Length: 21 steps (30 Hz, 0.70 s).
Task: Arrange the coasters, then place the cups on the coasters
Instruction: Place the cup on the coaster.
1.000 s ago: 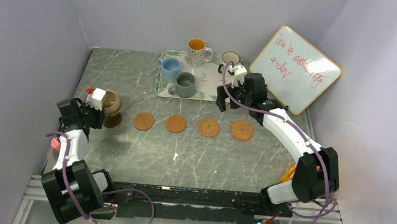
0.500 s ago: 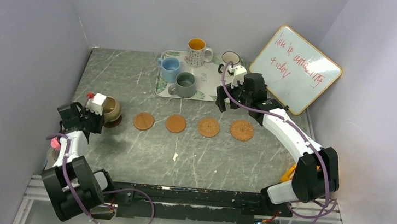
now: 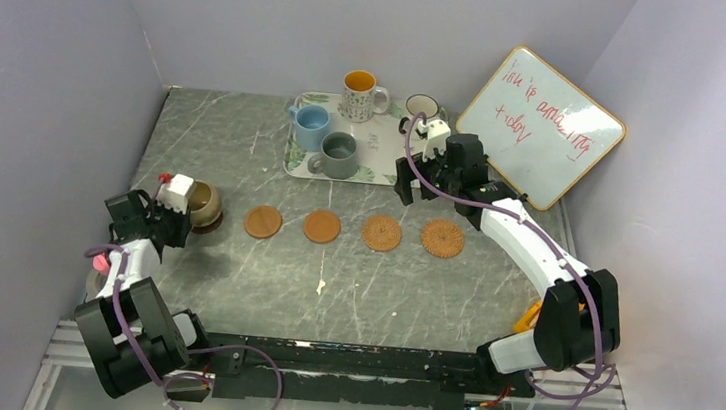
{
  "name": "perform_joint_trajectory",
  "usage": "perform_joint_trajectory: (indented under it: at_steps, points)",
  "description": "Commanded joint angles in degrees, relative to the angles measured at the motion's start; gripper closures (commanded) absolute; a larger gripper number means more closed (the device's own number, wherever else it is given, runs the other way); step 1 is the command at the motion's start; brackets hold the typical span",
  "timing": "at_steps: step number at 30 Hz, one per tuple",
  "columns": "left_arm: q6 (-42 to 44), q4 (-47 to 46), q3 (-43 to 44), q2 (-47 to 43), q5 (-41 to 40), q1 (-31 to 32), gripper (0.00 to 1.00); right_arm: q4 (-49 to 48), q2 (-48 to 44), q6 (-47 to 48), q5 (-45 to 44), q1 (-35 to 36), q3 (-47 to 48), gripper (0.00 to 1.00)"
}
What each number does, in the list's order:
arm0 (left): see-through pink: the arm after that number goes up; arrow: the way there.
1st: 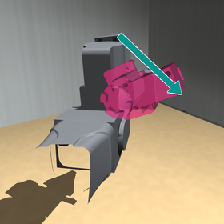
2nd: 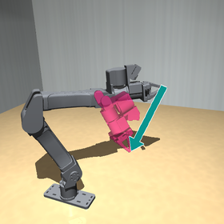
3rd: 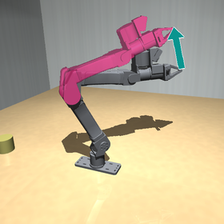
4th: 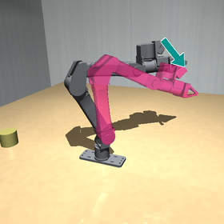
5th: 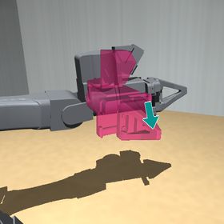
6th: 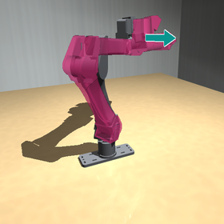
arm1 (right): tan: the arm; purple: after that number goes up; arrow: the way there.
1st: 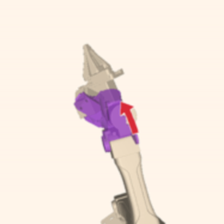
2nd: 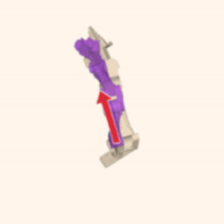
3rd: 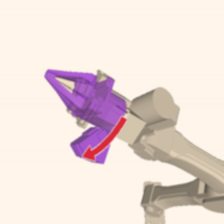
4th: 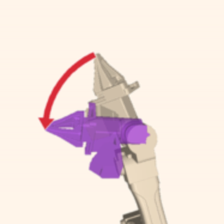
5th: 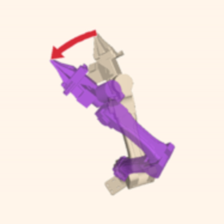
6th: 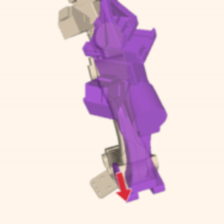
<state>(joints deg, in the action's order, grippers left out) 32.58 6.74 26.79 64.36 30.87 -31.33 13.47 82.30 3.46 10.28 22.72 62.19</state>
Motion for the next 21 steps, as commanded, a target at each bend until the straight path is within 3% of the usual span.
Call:
perform_joint_trajectory:
  at_steps: [1,6,21]
  points:
    - [2.8,-4.2,0.9,-1.6,4.3,-0.4,0.95,-1.5,-0.3,0.6,-1.1,0.2,1.4,0.01]
    - [3.2,-4.4,0.3,-1.5,4.1,-0.4,0.95,-1.5,-0.5,0.6,-1.1,0.2,1.4,0.01]
    - [5.0,-2.0,-0.3,-3.6,3.3,-0.4,0.75,-1.4,-0.7,0.6,-1.0,0.2,1.4,0.01]
